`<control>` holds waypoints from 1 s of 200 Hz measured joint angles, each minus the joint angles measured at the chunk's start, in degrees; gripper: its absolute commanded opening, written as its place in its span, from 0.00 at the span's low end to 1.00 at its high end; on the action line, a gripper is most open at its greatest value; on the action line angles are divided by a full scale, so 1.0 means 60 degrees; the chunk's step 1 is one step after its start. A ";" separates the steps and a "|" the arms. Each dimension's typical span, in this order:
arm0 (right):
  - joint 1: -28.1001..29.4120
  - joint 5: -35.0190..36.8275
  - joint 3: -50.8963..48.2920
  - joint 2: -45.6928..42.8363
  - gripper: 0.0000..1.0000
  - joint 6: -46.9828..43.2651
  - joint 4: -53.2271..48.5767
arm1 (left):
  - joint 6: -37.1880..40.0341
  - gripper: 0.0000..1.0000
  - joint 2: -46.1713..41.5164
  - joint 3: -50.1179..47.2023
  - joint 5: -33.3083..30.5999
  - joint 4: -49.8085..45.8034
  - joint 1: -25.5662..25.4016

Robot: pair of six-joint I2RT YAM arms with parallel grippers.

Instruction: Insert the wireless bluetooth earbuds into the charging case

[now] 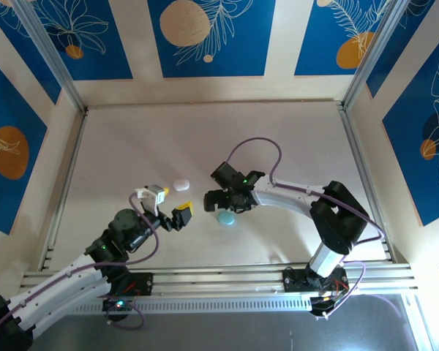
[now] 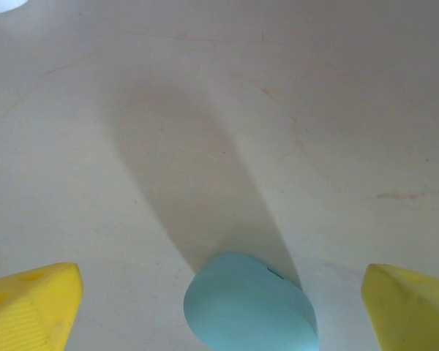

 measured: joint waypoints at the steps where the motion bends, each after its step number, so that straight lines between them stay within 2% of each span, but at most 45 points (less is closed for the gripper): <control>1: -0.0015 -0.0029 -0.0004 0.0000 0.97 -0.0011 0.0018 | 0.0000 1.00 0.0000 0.0000 0.0000 0.0000 0.0000; 85: 0.0229 -0.1158 -0.0550 0.0004 0.94 -0.0178 0.0423 | 0.0000 1.00 0.0025 0.0000 -0.0022 0.0004 0.0000; 142: 0.0586 -0.1231 -0.0816 -0.0066 0.89 0.0127 0.0393 | -0.0004 1.00 0.0087 0.0000 -0.0018 0.0007 0.0000; 200: 0.0637 -0.1002 -0.1198 -0.0922 0.90 0.0299 0.0342 | -0.0160 1.00 0.0743 0.0004 -0.0015 -0.0080 0.0000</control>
